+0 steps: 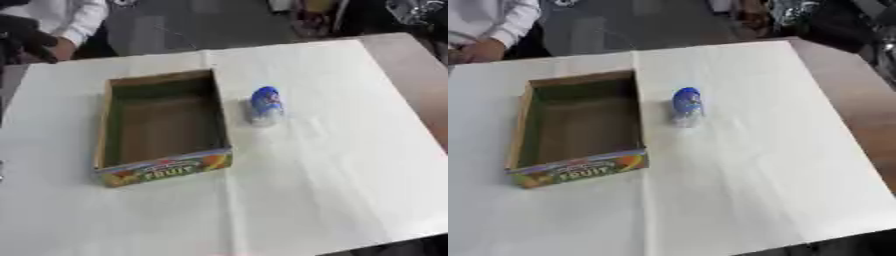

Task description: Pick up objects on the table and place them in the box.

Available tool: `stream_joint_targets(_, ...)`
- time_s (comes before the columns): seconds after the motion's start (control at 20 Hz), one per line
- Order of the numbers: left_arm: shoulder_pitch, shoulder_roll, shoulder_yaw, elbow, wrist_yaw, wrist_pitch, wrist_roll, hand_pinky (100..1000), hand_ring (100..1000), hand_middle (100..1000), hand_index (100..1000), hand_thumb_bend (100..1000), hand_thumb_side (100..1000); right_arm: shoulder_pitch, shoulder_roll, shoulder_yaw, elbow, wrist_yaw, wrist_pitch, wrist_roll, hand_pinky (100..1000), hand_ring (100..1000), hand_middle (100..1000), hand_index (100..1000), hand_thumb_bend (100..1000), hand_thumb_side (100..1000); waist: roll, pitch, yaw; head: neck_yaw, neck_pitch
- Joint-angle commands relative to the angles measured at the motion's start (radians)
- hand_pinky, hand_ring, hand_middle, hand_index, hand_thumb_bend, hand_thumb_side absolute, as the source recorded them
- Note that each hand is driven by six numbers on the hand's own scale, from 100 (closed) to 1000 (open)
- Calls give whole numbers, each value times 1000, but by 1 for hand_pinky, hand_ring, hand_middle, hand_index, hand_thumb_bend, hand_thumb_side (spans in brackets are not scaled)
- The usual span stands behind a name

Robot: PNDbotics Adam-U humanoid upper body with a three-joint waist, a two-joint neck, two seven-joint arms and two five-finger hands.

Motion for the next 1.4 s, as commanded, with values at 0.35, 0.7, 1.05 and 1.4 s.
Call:
stream_joint_targets(0.35,-41,10,4,-17,18,-1,-8,498,579,828,733,100,855,-62,29,6,92,50,-50,54,622,762,786,881,199,1000,-2,3,15,-14,-21)
stream_joint_targets(0.7,-59,8,5,-17,26,3,-9,499,580,828,733,100,856,-75,44,9,109,28,-42,29,610,758,799,898,192,1000,-7,10,23,-10,-17)
stream_joint_targets(1.05,-77,6,7,-17,33,5,-8,501,580,828,733,100,855,-56,84,34,143,22,-14,29,617,757,815,932,137,1000,-10,12,33,0,-46)
stream_joint_targets(1.4,-82,5,7,-17,34,2,-4,500,580,827,732,100,855,-22,104,41,156,25,-22,17,606,748,809,935,113,1000,-8,17,37,8,-125)
